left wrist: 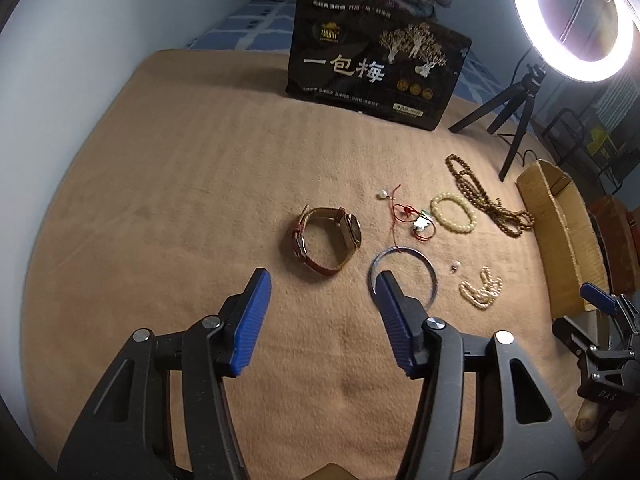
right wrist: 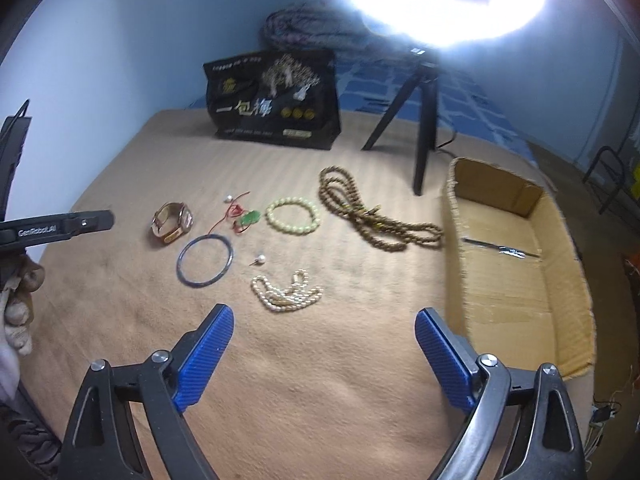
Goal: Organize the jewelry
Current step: 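Grasp the red-strap watch with the left tool while the right tool grasps the pearl necklace, then carry the watch and pearl necklace over the cardboard box with both tools, then open both tools to drop the watch and necklace into the box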
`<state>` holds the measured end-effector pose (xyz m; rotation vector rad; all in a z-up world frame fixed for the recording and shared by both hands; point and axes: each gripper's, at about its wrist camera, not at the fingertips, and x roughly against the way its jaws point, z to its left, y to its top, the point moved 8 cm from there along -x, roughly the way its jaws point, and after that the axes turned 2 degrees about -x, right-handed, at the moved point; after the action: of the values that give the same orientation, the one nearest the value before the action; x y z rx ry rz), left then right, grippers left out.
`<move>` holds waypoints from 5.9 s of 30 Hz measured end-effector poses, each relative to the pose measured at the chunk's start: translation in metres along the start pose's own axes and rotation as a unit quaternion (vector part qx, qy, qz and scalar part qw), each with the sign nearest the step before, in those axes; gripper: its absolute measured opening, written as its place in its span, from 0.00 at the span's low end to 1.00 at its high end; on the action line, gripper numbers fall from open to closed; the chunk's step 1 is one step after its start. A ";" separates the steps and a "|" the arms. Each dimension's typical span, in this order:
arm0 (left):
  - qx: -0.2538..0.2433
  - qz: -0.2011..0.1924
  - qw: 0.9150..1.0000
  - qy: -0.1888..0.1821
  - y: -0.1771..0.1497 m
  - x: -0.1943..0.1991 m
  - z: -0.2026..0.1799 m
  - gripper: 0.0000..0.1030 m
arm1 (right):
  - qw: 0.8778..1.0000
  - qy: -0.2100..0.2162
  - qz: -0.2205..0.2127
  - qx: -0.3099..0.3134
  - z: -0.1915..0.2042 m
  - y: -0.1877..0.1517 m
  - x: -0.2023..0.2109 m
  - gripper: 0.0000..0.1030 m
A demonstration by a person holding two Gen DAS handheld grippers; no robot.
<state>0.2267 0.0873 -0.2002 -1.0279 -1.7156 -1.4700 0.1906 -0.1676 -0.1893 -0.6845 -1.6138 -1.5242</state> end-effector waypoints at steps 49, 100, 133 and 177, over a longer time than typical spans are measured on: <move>-0.004 0.048 0.999 0.014 0.019 -0.110 0.006 0.29 | 0.996 -0.006 0.086 0.020 0.013 -0.002 -0.114 0.96; -0.080 -0.044 0.990 -0.103 0.019 0.019 -0.135 0.09 | 0.997 0.027 -0.052 -0.054 -0.055 0.042 0.041 0.05; -0.163 -0.026 0.972 -0.170 0.014 -0.024 -0.341 0.09 | 0.987 -0.043 -0.032 -0.149 -0.210 -0.008 0.049 0.05; -0.169 -0.034 0.975 -0.140 0.018 -0.022 -0.323 0.21 | 0.984 -0.060 -0.052 -0.157 -0.206 0.000 0.055 0.81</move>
<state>0.2479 -0.2336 -0.1577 -1.4239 -1.7386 -1.7735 0.1980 -0.3772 -0.1521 -0.8890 -1.5299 -1.8690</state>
